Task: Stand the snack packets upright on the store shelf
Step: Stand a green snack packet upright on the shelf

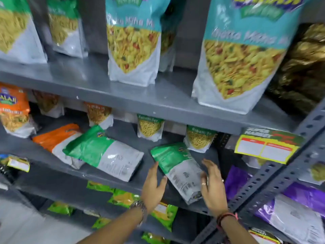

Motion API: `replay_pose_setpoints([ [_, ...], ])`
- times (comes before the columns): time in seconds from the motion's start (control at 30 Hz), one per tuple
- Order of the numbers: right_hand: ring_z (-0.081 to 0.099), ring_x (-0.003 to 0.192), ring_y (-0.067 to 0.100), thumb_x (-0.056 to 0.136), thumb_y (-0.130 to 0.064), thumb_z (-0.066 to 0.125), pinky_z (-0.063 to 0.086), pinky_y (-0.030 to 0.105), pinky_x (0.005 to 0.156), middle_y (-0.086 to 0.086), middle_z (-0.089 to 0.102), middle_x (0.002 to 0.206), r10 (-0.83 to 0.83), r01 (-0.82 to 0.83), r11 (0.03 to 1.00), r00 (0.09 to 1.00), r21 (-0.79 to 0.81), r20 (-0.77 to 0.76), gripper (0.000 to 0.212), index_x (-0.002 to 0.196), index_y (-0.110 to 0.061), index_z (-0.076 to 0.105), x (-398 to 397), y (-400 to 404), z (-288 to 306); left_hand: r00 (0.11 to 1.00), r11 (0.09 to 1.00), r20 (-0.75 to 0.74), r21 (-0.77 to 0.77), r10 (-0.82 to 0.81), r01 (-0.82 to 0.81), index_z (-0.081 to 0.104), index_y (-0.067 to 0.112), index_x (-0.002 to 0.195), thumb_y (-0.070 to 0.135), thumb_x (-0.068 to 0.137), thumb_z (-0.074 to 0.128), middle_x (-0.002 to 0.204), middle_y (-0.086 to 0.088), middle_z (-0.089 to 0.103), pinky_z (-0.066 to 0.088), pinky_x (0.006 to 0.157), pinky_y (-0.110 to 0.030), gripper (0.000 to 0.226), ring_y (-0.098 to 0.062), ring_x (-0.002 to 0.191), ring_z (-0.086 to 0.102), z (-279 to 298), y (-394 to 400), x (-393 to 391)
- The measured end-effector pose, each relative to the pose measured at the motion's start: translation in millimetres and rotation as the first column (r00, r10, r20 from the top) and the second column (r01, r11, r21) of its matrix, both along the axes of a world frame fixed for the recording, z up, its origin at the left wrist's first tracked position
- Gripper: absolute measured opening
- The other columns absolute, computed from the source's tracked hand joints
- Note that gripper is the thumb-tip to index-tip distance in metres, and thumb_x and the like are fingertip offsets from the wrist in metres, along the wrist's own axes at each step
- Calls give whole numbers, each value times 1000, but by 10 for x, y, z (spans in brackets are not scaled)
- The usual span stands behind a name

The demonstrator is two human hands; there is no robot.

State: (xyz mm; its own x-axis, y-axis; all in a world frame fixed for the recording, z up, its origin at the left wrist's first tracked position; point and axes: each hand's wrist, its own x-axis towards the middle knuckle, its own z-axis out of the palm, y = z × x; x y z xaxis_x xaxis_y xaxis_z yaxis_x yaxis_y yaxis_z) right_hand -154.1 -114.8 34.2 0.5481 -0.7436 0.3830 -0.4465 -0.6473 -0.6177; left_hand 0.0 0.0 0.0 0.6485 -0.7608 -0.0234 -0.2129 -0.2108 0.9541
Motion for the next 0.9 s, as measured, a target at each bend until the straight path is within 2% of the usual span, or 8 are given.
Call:
replay_pose_setpoints([
  [0.07, 49, 122, 30, 90, -17, 40, 35, 30, 101, 13, 52, 132, -65, 67, 997, 996, 25, -65, 38, 126, -7, 47, 146, -205, -94, 974, 998, -220, 32, 53, -47, 26, 26, 142, 21, 91, 51, 150, -12, 34, 35, 108, -51, 56, -38, 137, 34, -36, -190, 93],
  [0.17, 43, 130, 32, 96, -26, 36, 33, 40, 108, 17, 48, 139, -162, 206, 955, 965, 214, -207, 42, 131, -5, 44, 362, -480, -138, 906, 970, -371, 198, 205, -138, 43, 7, 113, 19, 91, 49, 112, -30, 49, 43, 79, -41, 25, -39, 95, 56, -135, -428, 269],
  [0.23, 39, 133, 31, 97, -32, 31, 28, 40, 110, 17, 43, 144, -181, 279, 911, 932, 303, -314, 45, 132, -7, 43, 486, -602, -159, 874, 966, -437, 225, 213, -124, 47, 4, 96, 18, 90, 49, 105, -34, 53, 42, 78, -40, 16, -42, 97, 57, -251, -554, 361],
  [0.43, 34, 137, 34, 100, -30, 22, 25, 34, 111, 25, 34, 148, -191, 411, 657, 902, 632, -388, 53, 134, 7, 40, 832, -1011, -261, 788, 955, -579, 295, 209, -37, 55, 10, 94, 33, 88, 56, 93, -12, 61, 57, 78, -43, 24, -37, 92, 66, -362, -759, 492],
  [0.53, 56, 104, 30, 94, -26, 42, 40, 44, 102, 23, 60, 126, -257, 401, 519, 915, 755, -310, 31, 99, -7, 65, 783, -1113, -410, 775, 957, -593, 286, 220, -53, 61, 1, 94, 30, 85, 61, 95, -17, 64, 58, 75, -44, 31, -37, 87, 67, -424, -801, 522],
  [0.67, 58, 54, 12, 84, -9, 59, 49, 23, 59, -8, 64, 40, -389, 325, 417, 908, 849, -157, 13, 72, -12, 64, 620, -1021, -431, 713, 977, -672, 183, 202, -105, 59, 5, 86, 27, 85, 61, 87, -13, 62, 58, 56, -30, 22, -27, 79, 61, -402, -759, 475],
  [0.8, 54, 40, -3, 81, -4, 64, 44, 10, 42, -10, 64, 42, -526, 228, 484, 847, 845, 73, 9, 76, -9, 68, 465, -814, -267, 744, 991, -660, -4, 100, -137, 59, 14, 83, 35, 83, 63, 92, -8, 60, 54, 68, -34, 21, -26, 89, 60, -201, -580, 508],
  [0.9, 53, 46, -5, 84, -2, 58, 44, 10, 47, -19, 63, 41, -510, 147, 564, 836, 813, 202, 22, 71, -18, 63, 437, -730, -108, 854, 986, -520, -150, -13, -76, 62, 15, 84, 36, 86, 57, 90, -8, 59, 54, 70, -35, 21, -24, 85, 58, 46, -529, 629],
])
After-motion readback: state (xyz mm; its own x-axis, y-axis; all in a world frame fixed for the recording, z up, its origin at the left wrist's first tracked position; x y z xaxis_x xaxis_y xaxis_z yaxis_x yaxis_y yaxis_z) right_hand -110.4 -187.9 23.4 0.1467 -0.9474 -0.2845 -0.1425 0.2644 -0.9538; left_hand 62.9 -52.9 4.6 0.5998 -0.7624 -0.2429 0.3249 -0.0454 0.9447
